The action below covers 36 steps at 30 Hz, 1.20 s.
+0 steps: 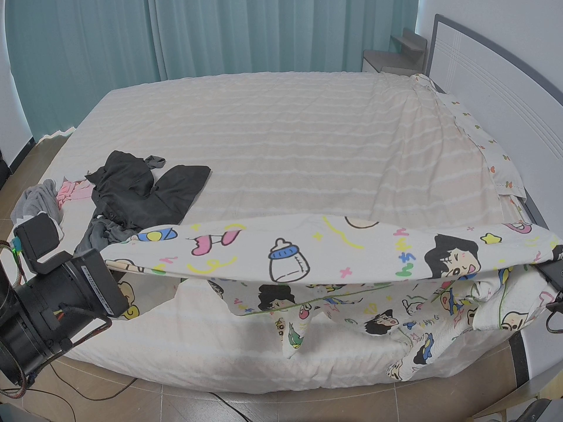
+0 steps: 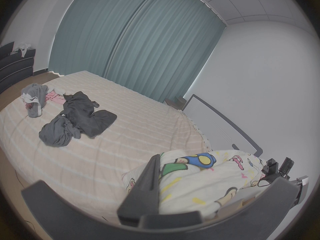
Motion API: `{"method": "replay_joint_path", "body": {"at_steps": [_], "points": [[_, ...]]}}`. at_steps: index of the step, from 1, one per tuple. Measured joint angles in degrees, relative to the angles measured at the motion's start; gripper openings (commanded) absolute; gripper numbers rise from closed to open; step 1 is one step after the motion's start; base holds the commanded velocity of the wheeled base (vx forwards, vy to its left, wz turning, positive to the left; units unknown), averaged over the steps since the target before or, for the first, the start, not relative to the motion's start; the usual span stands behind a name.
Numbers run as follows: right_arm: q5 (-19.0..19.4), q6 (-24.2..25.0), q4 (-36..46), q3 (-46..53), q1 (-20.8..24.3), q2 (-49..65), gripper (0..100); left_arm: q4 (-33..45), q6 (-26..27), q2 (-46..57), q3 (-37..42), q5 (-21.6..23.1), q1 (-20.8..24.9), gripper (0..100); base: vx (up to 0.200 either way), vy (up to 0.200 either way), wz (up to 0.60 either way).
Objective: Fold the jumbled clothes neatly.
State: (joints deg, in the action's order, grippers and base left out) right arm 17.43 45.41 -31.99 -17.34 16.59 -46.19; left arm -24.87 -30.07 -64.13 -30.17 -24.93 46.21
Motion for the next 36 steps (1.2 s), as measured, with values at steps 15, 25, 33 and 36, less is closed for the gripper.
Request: {"method": "replay_joint_path", "body": {"at_steps": [15,25,33,36], "points": [[0.02,0.18,-0.15,2.34,-0.3,-6.45,0,0.16,-0.52,-3.12,5.01,0.02,-0.44,0,0.0,0.0,0.0],[0.02,0.38,-2.68,2.95,-1.74,-18.62,0,-1.51,-3.62,-13.87,1.9,1.83,-4.66,0,0.12,0.0,0.0],[0.07,0.66,-14.62,2.01,-5.77,-31.71,0,-4.17,-4.13,-25.28,-6.88,5.42,-9.89,0,0.2,0.0,0.0],[0.09,0.73,-19.98,1.27,-7.19,-36.96,0,-4.58,-4.22,-29.9,-11.09,5.85,-11.18,0,0.2,0.0,0.0]]}}
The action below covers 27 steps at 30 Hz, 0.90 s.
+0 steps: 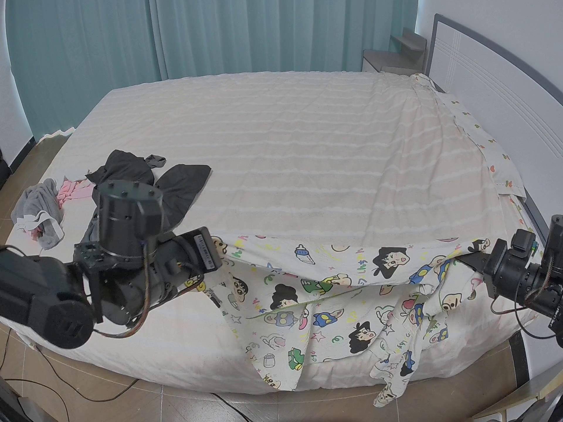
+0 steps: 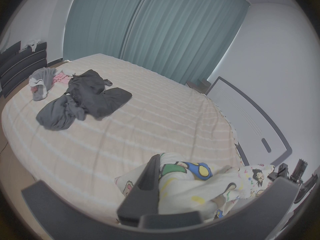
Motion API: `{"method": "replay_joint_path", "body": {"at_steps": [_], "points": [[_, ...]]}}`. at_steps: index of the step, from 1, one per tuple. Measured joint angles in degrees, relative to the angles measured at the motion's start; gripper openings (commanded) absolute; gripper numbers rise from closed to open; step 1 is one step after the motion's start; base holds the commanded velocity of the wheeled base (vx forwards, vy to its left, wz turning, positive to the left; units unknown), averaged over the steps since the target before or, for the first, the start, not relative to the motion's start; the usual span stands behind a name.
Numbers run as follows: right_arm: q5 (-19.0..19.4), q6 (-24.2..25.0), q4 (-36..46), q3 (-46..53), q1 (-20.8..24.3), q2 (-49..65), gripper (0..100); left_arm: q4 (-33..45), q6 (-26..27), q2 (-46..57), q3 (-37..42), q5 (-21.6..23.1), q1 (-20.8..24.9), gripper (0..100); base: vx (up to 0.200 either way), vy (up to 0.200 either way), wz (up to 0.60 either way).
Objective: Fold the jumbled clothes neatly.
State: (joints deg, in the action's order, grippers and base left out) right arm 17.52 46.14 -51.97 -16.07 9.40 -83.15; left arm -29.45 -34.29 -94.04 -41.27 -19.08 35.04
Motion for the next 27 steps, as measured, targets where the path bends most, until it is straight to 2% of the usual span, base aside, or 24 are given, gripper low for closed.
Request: {"method": "replay_joint_path", "body": {"at_steps": [10,23,24,25,26,27], "points": [[-0.44,0.04,-4.83,-7.69,-3.86,-13.35,0,0.33,0.09,-14.25,-14.32,0.61,-2.44,0,0.2,0.0,0.0],[-0.59,1.87,-5.14,-17.25,-6.13,-25.2,0,12.79,-0.85,-29.45,-35.22,1.23,-5.33,0,0.0,0.0,0.0],[-0.57,2.0,-5.12,-17.99,-6.27,-26.05,100,14.62,-1.32,-30.63,-37.01,1.27,-5.63,0,0.0,0.0,0.0],[-0.55,2.08,-5.12,-18.55,-6.35,-26.77,100,16.15,-1.69,-31.62,-38.47,1.34,-5.88,0,0.0,0.0,0.0],[-0.52,2.16,-5.1,-19.26,-6.42,-27.78,100,17.99,-2.35,-32.95,-40.27,1.46,-6.16,100,0.0,0.0,0.0],[-0.5,2.19,-5.1,-19.74,-6.49,-28.56,100,18.94,-2.77,-33.88,-41.4,1.76,-6.35,100,0.0,0.0,0.0]]}}
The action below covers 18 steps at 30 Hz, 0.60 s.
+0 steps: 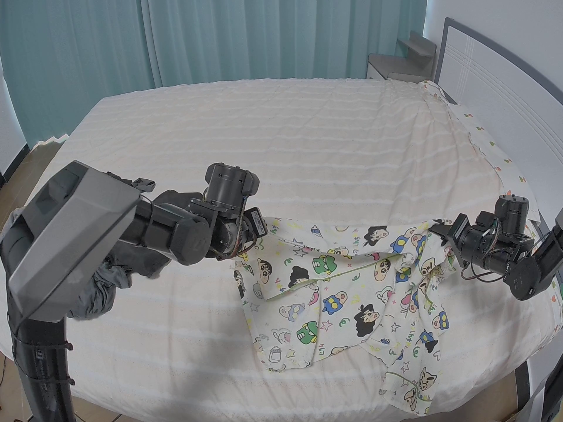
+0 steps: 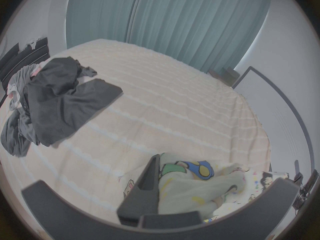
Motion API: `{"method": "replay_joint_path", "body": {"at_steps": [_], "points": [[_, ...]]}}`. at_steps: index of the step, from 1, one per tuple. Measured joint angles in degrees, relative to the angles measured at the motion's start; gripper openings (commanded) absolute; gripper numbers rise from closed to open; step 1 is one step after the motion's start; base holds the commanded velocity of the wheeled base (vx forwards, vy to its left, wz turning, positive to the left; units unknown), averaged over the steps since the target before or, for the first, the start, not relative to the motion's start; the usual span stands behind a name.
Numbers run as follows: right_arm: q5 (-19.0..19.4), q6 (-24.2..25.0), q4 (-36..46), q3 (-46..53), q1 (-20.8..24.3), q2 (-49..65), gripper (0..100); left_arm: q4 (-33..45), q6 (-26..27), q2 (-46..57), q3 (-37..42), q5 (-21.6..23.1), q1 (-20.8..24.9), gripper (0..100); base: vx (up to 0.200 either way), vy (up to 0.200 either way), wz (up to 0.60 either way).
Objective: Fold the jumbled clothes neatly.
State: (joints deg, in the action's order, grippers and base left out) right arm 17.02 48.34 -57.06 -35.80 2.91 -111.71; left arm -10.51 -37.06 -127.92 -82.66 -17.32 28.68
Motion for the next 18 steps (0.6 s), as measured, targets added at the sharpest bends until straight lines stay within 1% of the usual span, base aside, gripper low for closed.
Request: {"method": "replay_joint_path", "body": {"at_steps": [6,9,11,12,15,16,18], "points": [[0.05,0.2,-0.02,-3.5,-0.96,-4.85,100,1.18,-3.15,-5.05,-7.13,1.48,-1.32,100,0.0,0.0,0.0],[0.06,0.93,-0.41,-5.25,-1.73,-6.73,100,0.99,-6.42,-7.01,-11.68,1.45,-1.82,100,0.0,0.0,0.0],[0.06,2.77,-1.72,-6.5,-2.36,-7.74,100,0.96,-8.95,-8.25,-14.97,1.15,-2.34,100,0.0,0.0,0.0],[0.02,4.49,-3.51,-7.33,-2.91,-8.35,100,0.8,-10.53,-9.09,-17.42,0.82,-2.8,100,0.0,0.0,0.0],[-0.07,7.56,-9.34,-8.66,-3.96,-9.53,100,0.13,-12.45,-10.78,-21.55,0.06,-3.85,100,0.0,0.0,0.0],[-0.07,8.42,-12.09,-8.98,-4.45,-10.01,100,-0.38,-13.0,-11.58,-23.13,-0.51,-4.52,100,0.0,0.0,0.0],[0.06,8.95,-14.97,-9.01,-5.03,-10.64,100,-0.9,-13.39,-12.74,-25.25,-1.26,-5.67,100,0.0,0.0,0.0]]}}
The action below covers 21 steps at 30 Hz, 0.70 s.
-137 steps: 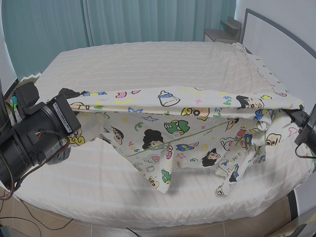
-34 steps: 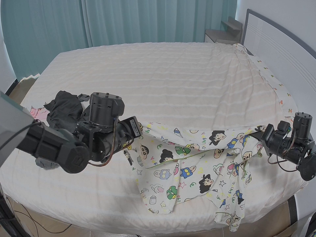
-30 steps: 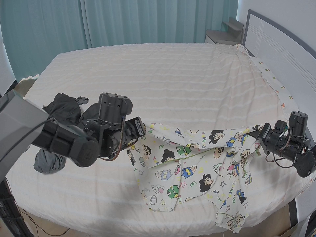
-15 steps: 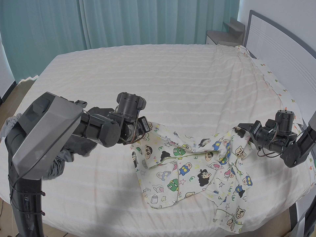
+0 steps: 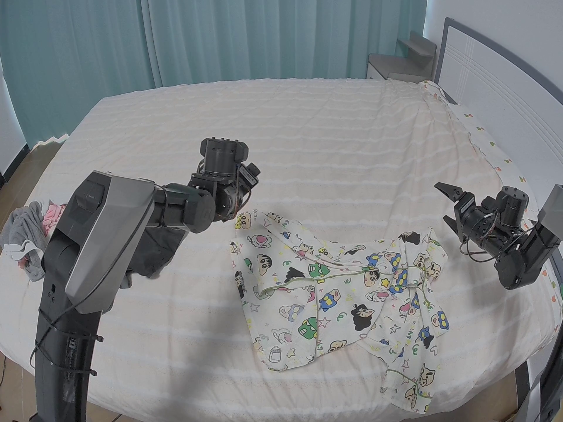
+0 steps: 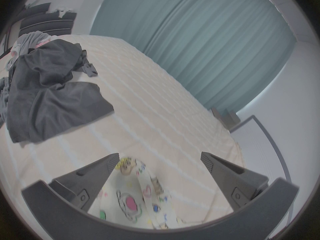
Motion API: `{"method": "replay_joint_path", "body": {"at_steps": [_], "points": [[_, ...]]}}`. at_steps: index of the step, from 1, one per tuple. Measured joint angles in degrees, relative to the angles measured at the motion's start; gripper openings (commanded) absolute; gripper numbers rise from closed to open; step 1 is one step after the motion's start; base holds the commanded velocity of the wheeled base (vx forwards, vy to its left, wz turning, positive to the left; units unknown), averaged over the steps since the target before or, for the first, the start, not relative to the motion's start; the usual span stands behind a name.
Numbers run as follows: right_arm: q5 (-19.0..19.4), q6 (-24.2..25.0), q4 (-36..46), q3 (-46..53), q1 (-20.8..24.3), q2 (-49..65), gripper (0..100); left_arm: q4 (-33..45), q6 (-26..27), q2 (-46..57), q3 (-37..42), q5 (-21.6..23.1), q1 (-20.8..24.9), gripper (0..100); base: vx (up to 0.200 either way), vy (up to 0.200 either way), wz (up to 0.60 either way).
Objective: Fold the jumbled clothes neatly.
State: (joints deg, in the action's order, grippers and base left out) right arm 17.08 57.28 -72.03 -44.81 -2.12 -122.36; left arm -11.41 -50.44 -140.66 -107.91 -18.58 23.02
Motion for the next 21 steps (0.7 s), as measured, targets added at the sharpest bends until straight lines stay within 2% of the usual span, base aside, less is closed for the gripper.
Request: {"method": "replay_joint_path", "body": {"at_steps": [4,8,10,16,21], "points": [[1.06,-0.24,-1.58,2.18,-0.62,-0.61,100,0.28,-0.33,-1.32,-1.82,0.2,-1.8,100,0.0,0.0,0.0],[1.85,-2.18,-2.02,5.68,-0.71,-0.24,100,0.46,-0.44,0.06,1.99,4.22,-2.51,100,0.0,0.0,0.0],[2.18,-3.5,-2.33,8.3,-0.38,0.48,100,0.46,-0.41,2.58,7.63,7.55,-2.49,100,0.0,0.0,0.0],[2.6,-5.36,-2.79,13.95,0.85,3.4,100,0.49,-0.44,9.48,21.14,13.3,-0.15,100,0.0,0.0,0.0],[1.8,-5.03,-3.21,20.5,2.12,7.58,100,0.46,-2.16,16.13,35.23,16.23,5.64,100,0.0,0.0,0.0]]}}
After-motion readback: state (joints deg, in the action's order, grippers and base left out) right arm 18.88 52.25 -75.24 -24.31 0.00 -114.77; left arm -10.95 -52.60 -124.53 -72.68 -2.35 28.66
